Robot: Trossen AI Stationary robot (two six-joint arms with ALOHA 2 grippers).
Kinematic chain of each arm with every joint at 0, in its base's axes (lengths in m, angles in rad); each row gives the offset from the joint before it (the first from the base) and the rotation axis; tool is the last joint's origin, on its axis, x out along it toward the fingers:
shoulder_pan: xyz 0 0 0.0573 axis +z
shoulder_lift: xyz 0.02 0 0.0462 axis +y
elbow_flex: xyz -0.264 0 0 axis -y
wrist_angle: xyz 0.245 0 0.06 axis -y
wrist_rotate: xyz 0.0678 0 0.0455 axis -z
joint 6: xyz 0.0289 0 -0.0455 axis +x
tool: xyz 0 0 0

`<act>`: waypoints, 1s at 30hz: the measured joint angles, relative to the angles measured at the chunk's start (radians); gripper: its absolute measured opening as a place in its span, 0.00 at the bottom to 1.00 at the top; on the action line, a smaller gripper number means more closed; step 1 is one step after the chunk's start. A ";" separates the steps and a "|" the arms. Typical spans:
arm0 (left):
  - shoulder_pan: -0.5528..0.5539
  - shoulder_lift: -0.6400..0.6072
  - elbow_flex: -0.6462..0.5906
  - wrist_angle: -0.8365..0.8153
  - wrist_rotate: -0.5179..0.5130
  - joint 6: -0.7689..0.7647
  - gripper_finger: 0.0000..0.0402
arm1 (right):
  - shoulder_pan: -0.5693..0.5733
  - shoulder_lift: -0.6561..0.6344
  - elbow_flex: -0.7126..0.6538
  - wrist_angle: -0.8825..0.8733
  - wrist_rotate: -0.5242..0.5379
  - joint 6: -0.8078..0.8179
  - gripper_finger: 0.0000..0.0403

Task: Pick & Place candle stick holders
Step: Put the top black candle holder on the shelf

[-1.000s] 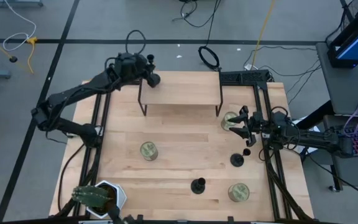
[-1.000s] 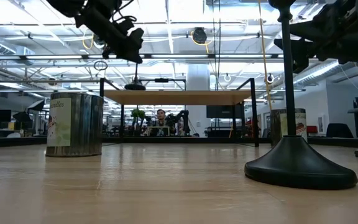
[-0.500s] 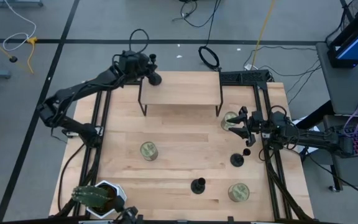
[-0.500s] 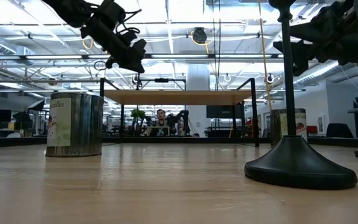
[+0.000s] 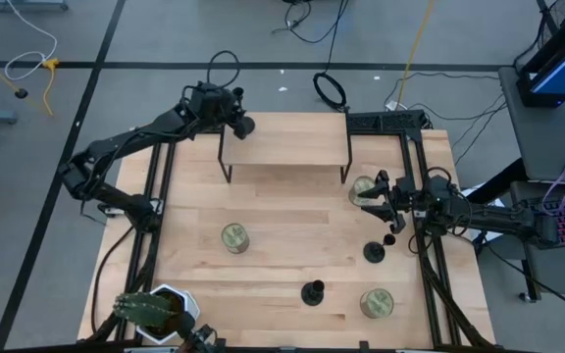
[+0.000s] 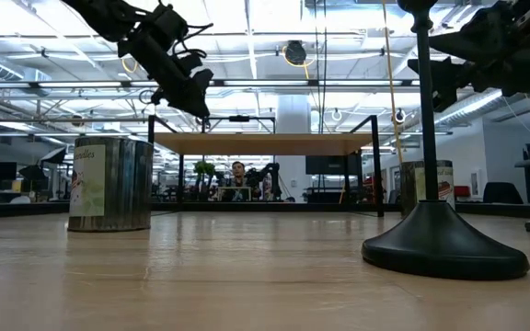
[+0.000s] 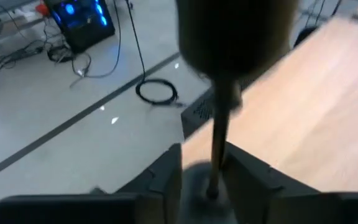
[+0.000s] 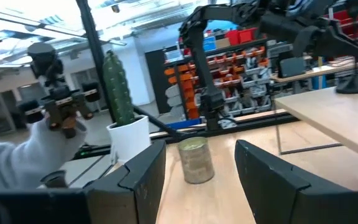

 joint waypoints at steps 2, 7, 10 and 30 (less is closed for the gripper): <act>-0.010 -0.006 0.000 -0.029 -0.012 0.001 0.37 | 0.004 0.000 0.000 0.000 -0.020 -0.001 0.46; -0.046 -0.038 -0.002 -0.129 -0.105 0.022 0.47 | 0.058 0.003 0.000 0.001 -0.021 -0.018 0.46; -0.080 -0.086 -0.001 -0.186 -0.118 0.017 0.50 | 0.106 0.013 0.000 0.000 -0.020 -0.042 0.46; -0.484 -0.327 -0.001 -0.359 0.103 0.016 0.50 | 0.314 0.115 0.000 0.151 -0.142 -0.168 0.50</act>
